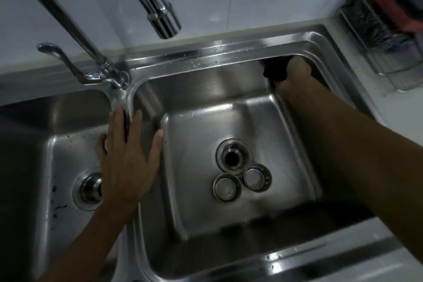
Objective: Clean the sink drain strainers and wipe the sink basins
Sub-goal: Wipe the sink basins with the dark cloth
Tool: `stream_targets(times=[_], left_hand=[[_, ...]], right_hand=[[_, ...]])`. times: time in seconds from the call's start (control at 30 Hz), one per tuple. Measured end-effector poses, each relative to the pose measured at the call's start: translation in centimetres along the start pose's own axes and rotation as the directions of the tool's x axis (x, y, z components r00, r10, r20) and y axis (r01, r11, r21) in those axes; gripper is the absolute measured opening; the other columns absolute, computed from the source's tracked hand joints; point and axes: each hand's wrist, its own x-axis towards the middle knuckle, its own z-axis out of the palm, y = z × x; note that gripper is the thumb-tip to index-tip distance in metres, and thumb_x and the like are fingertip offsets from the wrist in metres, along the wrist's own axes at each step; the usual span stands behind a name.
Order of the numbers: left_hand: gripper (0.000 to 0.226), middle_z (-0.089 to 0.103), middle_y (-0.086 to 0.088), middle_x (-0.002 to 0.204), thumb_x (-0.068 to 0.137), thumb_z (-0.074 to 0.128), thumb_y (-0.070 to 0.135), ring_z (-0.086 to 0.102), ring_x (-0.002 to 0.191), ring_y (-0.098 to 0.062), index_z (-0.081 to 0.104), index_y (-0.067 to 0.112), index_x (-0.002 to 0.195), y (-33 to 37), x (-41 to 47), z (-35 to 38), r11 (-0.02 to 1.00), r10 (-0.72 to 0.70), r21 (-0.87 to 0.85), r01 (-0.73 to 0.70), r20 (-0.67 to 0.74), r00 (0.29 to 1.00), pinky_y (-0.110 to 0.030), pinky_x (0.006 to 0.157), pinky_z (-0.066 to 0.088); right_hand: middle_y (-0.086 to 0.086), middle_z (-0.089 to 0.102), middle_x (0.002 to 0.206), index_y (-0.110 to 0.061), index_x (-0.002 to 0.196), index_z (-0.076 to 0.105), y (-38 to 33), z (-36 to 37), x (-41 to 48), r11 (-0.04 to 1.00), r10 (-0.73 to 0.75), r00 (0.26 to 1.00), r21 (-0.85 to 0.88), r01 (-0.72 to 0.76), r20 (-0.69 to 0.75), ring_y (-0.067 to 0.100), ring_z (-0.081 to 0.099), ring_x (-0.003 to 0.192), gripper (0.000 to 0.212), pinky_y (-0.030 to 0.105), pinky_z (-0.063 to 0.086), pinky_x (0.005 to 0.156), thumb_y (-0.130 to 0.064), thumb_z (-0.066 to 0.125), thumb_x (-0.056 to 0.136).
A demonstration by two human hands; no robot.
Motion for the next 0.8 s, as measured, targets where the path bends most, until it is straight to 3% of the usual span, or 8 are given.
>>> stream_targets(times=[0.07, 0.13, 0.2, 0.23, 0.3, 0.37, 0.53, 0.8], left_hand=[[0.072, 0.025, -0.021, 0.168, 0.103, 0.036, 0.058, 0.021, 0.158, -0.032, 0.045, 0.007, 0.153, -0.1, 0.0, 0.2, 1.0, 0.01, -0.007, -0.01, -0.024, 1.0, -0.059, 0.119, 0.026], [0.072, 0.027, -0.021, 0.167, 0.103, 0.036, 0.059, 0.025, 0.156, -0.033, 0.046, 0.007, 0.152, -0.3, 0.1, 0.4, 1.0, 0.03, 0.001, -0.03, -0.048, 0.998, -0.059, 0.118, 0.028], [0.073, 0.028, -0.022, 0.166, 0.103, 0.035, 0.061, 0.025, 0.156, -0.033, 0.046, 0.007, 0.152, -0.4, 0.1, 0.5, 0.999, 0.046, 0.003, -0.046, -0.06, 0.997, -0.058, 0.118, 0.028], [0.074, 0.027, -0.021, 0.167, 0.103, 0.034, 0.061, 0.024, 0.157, -0.032, 0.045, 0.008, 0.153, -0.5, 0.1, 0.6, 0.999, 0.046, 0.0, -0.047, -0.055, 0.997, -0.058, 0.118, 0.027], [0.075, 0.026, -0.02, 0.167, 0.102, 0.034, 0.063, 0.021, 0.157, -0.031, 0.043, 0.009, 0.153, -0.7, 0.0, 0.6, 0.999, 0.048, -0.003, -0.048, -0.054, 0.997, -0.059, 0.119, 0.026], [0.075, 0.028, -0.02, 0.166, 0.102, 0.035, 0.064, 0.022, 0.157, -0.032, 0.043, 0.01, 0.153, -0.7, -0.1, 0.7, 0.999, 0.051, -0.004, -0.051, -0.074, 0.996, -0.06, 0.118, 0.026], [0.076, 0.029, -0.023, 0.165, 0.103, 0.032, 0.066, 0.023, 0.157, -0.034, 0.043, 0.01, 0.153, -0.8, -0.2, 1.2, 0.998, 0.067, 0.021, -0.065, -0.107, 0.992, -0.062, 0.118, 0.026], [0.075, 0.031, -0.021, 0.165, 0.103, 0.036, 0.066, 0.027, 0.156, -0.035, 0.047, 0.009, 0.151, -0.3, -1.3, 0.9, 0.987, 0.122, 0.115, -0.109, -0.116, 0.986, -0.06, 0.116, 0.028]], right_hand=[[0.021, 0.061, 0.096, 0.01, 0.114, 0.055, 0.8, -0.6, 0.9, 0.992, -0.069, 0.997, -0.104, 0.064, -0.044, 0.033, 0.07, 0.076, 0.021, 0.04, 0.061, 0.068, 0.005, 0.04, 0.099], [0.026, 0.064, 0.119, 0.013, 0.128, 0.053, 1.8, -2.5, 1.9, 0.82, -0.192, 0.979, -0.559, 0.124, -0.065, 0.04, 0.067, 0.107, 0.034, 0.044, 0.056, 0.094, 0.0, 0.05, 0.097], [0.028, 0.064, 0.125, 0.011, 0.126, 0.061, 2.6, -4.2, 2.1, 0.308, -0.314, 0.94, -0.922, 0.235, 0.135, 0.042, 0.061, 0.119, 0.035, 0.041, 0.049, 0.099, -0.007, 0.057, 0.095], [0.029, 0.064, 0.126, 0.009, 0.124, 0.062, 2.9, -5.0, 2.0, 0.04, -0.276, 0.917, -0.95, 0.309, 0.286, 0.044, 0.06, 0.12, 0.035, 0.042, 0.048, 0.1, -0.007, 0.058, 0.094], [0.029, 0.061, 0.131, 0.006, 0.13, 0.057, 3.5, -7.2, 2.4, -0.403, -0.085, 0.873, -0.818, 0.41, 0.48, 0.045, 0.058, 0.122, 0.04, 0.045, 0.046, 0.105, -0.006, 0.058, 0.092], [0.024, 0.045, 0.151, -0.001, 0.147, 0.044, 4.3, -9.8, 2.7, -0.678, 0.137, 0.825, -0.555, 0.482, 0.548, 0.044, 0.047, 0.134, 0.056, 0.046, 0.037, 0.114, -0.013, 0.058, 0.094], [0.01, 0.006, 0.171, -0.014, 0.162, 0.015, 5.9, -15.1, 1.6, -0.788, 0.276, 0.82, -0.371, 0.492, 0.502, 0.044, 0.022, 0.15, 0.067, 0.046, 0.027, 0.122, -0.012, 0.045, 0.102], [0.015, 0.051, 0.149, -0.009, 0.147, 0.048, 3.0, -20.0, -7.3, -0.792, 0.507, 0.838, -0.275, 0.545, 0.2, 0.033, 0.052, 0.134, 0.049, 0.04, 0.045, 0.109, -0.027, 0.056, 0.102]])
